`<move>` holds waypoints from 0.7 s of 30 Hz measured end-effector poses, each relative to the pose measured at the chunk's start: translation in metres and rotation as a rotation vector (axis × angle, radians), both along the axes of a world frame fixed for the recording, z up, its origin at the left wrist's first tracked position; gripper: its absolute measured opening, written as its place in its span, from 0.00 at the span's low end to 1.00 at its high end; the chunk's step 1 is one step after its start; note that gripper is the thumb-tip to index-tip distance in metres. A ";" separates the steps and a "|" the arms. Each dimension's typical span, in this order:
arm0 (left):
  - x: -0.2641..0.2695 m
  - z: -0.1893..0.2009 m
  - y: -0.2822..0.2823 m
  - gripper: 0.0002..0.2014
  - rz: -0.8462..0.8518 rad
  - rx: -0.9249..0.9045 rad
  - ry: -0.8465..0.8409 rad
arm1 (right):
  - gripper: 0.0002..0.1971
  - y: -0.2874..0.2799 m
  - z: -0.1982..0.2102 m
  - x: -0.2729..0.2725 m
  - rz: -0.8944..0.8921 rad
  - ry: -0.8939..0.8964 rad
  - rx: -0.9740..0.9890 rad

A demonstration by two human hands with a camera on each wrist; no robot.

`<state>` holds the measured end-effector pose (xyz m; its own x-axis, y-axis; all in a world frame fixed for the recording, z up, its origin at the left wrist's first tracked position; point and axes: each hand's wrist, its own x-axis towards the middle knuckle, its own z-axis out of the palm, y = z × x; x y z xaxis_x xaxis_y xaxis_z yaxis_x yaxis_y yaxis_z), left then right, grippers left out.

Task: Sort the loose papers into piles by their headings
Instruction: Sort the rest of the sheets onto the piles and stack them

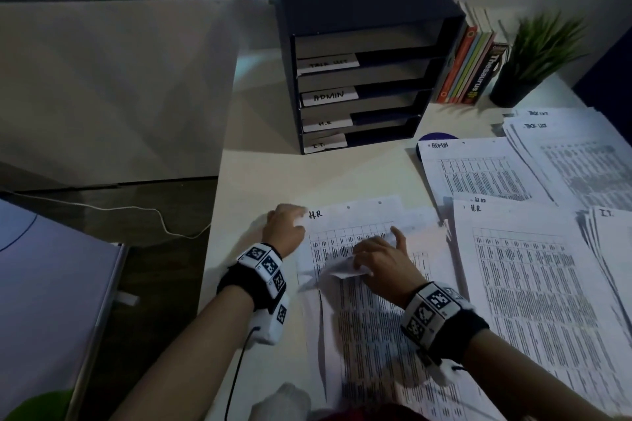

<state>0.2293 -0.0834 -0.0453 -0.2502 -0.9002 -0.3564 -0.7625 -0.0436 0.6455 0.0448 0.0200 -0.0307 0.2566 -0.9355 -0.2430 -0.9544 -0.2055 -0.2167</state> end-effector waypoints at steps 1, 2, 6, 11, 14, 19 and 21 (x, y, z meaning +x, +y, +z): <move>0.000 -0.001 -0.005 0.26 -0.012 0.015 -0.073 | 0.10 0.002 0.001 0.003 0.009 -0.025 -0.037; -0.001 -0.002 -0.009 0.28 -0.027 0.032 -0.122 | 0.11 0.004 0.000 0.004 0.027 -0.035 -0.122; -0.005 -0.004 -0.007 0.24 -0.073 -0.016 -0.052 | 0.23 0.010 -0.010 0.004 0.042 0.006 -0.274; -0.011 0.005 0.014 0.09 -0.151 -0.223 0.169 | 0.18 0.010 -0.010 0.003 -0.013 -0.082 -0.289; -0.010 0.009 0.025 0.10 -0.314 0.041 0.247 | 0.14 0.008 -0.008 0.003 -0.040 -0.178 -0.308; -0.010 0.009 0.026 0.34 -0.176 0.435 0.433 | 0.18 0.011 -0.011 0.001 0.062 -0.191 -0.340; -0.016 0.006 0.023 0.28 -0.069 0.280 0.339 | 0.18 0.013 -0.014 0.000 0.049 -0.177 -0.357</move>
<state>0.2134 -0.0605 -0.0391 -0.4513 -0.7575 -0.4716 -0.5170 -0.2088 0.8301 0.0445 0.0334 -0.0447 0.3119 -0.9386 0.1475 -0.8957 -0.3423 -0.2839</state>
